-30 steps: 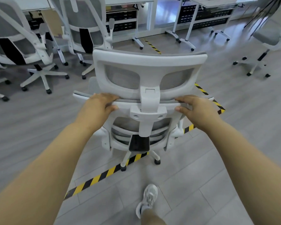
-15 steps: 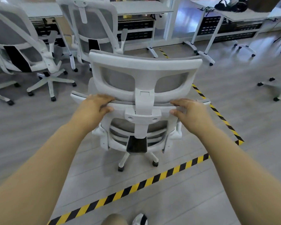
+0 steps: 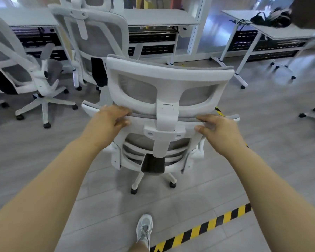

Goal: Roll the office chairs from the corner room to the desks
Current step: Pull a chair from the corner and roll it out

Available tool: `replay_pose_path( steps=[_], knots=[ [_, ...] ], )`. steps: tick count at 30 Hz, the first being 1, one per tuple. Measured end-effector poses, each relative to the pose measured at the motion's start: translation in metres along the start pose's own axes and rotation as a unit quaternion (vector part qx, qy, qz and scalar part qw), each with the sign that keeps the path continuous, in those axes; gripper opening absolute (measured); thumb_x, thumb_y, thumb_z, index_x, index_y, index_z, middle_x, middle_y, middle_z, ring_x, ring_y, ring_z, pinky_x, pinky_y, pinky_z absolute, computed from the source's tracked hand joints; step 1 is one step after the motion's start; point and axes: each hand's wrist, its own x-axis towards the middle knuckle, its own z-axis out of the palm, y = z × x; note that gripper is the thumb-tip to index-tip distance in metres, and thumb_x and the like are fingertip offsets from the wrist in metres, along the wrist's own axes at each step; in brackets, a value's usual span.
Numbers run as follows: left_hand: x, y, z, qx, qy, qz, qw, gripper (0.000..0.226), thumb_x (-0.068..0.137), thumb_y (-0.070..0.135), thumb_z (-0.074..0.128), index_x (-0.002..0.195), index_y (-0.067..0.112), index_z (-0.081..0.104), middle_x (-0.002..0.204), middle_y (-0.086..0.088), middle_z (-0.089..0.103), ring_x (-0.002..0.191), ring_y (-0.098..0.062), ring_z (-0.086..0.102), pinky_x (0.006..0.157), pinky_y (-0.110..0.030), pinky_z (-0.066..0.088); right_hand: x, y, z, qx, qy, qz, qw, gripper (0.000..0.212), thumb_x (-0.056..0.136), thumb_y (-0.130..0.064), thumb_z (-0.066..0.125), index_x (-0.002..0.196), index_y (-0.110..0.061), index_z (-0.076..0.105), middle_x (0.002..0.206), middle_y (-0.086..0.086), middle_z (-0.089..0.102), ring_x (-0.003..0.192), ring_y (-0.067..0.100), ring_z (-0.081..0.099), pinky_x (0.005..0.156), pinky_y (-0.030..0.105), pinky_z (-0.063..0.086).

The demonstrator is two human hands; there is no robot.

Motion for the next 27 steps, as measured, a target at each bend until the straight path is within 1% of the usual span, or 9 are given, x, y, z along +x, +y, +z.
replay_pose_path(
  steps=[2, 5, 6, 9, 11, 15, 18, 22, 27],
  knots=[
    [0.038, -0.005, 0.006, 0.008, -0.002, 0.004, 1.000, 0.029, 0.089, 0.017, 0.059, 0.119, 0.017, 0.063, 0.120, -0.004, 0.063, 0.111, -0.028, 0.053, 0.097, -0.024, 0.022, 0.036, 0.006, -0.002, -0.007, -0.001, 0.001, 1.000, 0.032, 0.087, -0.028, 0.065, 0.118, -0.025, 0.065, 0.125, -0.001, 0.061, 0.120, 0.020, 0.050, 0.114, 0.043, 0.026],
    [0.095, -0.009, 0.013, 0.016, -0.009, 0.017, 1.000, 0.031, 0.090, 0.018, 0.059, 0.121, 0.017, 0.062, 0.123, -0.002, 0.062, 0.112, -0.025, 0.054, 0.094, -0.013, 0.015, 0.090, 0.016, -0.006, -0.018, 0.001, 0.002, 1.000, 0.032, 0.087, -0.029, 0.064, 0.118, -0.025, 0.065, 0.125, 0.000, 0.062, 0.120, 0.020, 0.050, 0.114, 0.043, 0.025],
    [0.114, -0.010, 0.016, 0.018, -0.012, 0.018, 1.000, 0.032, 0.090, 0.019, 0.058, 0.122, 0.017, 0.061, 0.125, -0.001, 0.061, 0.114, -0.023, 0.054, 0.097, -0.013, 0.014, 0.108, 0.020, -0.008, -0.020, 0.002, 0.005, 1.000, 0.032, 0.087, -0.029, 0.064, 0.119, -0.025, 0.064, 0.125, 0.000, 0.062, 0.121, 0.020, 0.049, 0.114, 0.043, 0.026],
    [0.167, -0.009, 0.025, 0.026, -0.015, 0.016, 0.999, 0.035, 0.091, 0.020, 0.057, 0.125, 0.017, 0.059, 0.128, -0.002, 0.059, 0.119, -0.024, 0.050, 0.111, -0.028, 0.016, 0.158, 0.031, -0.014, -0.016, 0.004, 0.018, 1.000, 0.033, 0.086, -0.030, 0.065, 0.118, -0.027, 0.065, 0.124, -0.001, 0.062, 0.126, 0.026, 0.044, 0.111, 0.043, 0.032],
    [0.200, -0.008, 0.030, 0.031, -0.013, 0.014, 0.999, 0.035, 0.091, 0.020, 0.057, 0.126, 0.016, 0.059, 0.129, -0.005, 0.058, 0.119, -0.026, 0.049, 0.110, -0.030, 0.020, 0.191, 0.039, -0.019, -0.024, 0.002, 0.020, 1.000, 0.033, 0.085, -0.032, 0.065, 0.118, -0.028, 0.065, 0.123, -0.002, 0.063, 0.125, 0.026, 0.044, 0.107, 0.041, 0.036],
    [0.266, -0.005, 0.044, 0.026, -0.005, 0.011, 1.000, 0.036, 0.091, 0.019, 0.057, 0.127, 0.018, 0.058, 0.128, -0.005, 0.058, 0.117, -0.026, 0.048, 0.107, -0.032, 0.028, 0.259, 0.056, -0.029, -0.042, 0.004, 0.012, 0.999, 0.034, 0.086, -0.033, 0.064, 0.119, -0.029, 0.064, 0.123, -0.002, 0.062, 0.120, 0.022, 0.047, 0.101, 0.034, 0.039],
    [0.315, -0.002, 0.057, 0.020, 0.013, 0.008, 1.000, 0.036, 0.091, 0.015, 0.057, 0.126, 0.016, 0.058, 0.129, -0.003, 0.057, 0.119, -0.023, 0.047, 0.099, -0.021, 0.026, 0.309, 0.074, -0.037, -0.061, 0.005, -0.003, 0.998, 0.033, 0.087, -0.036, 0.063, 0.120, -0.030, 0.063, 0.123, -0.004, 0.062, 0.119, 0.022, 0.047, 0.091, 0.032, 0.040],
    [0.379, 0.007, 0.077, 0.023, 0.034, -0.007, 0.999, 0.035, 0.090, 0.011, 0.058, 0.125, 0.013, 0.059, 0.129, -0.004, 0.058, 0.121, -0.021, 0.047, 0.099, -0.012, 0.021, 0.376, 0.096, -0.051, -0.071, -0.005, -0.034, 0.997, 0.030, 0.088, -0.034, 0.061, 0.117, -0.030, 0.064, 0.119, -0.003, 0.063, 0.114, 0.022, 0.048, 0.085, 0.030, 0.039],
    [0.458, 0.018, 0.098, 0.024, 0.043, -0.022, 0.999, 0.036, 0.090, 0.009, 0.058, 0.126, 0.015, 0.058, 0.128, -0.003, 0.058, 0.122, -0.021, 0.047, 0.100, -0.017, 0.024, 0.460, 0.121, -0.072, -0.084, -0.025, -0.048, 0.995, 0.029, 0.090, -0.032, 0.059, 0.118, -0.029, 0.064, 0.118, 0.000, 0.064, 0.112, 0.026, 0.050, 0.095, 0.036, 0.041]
  ],
)
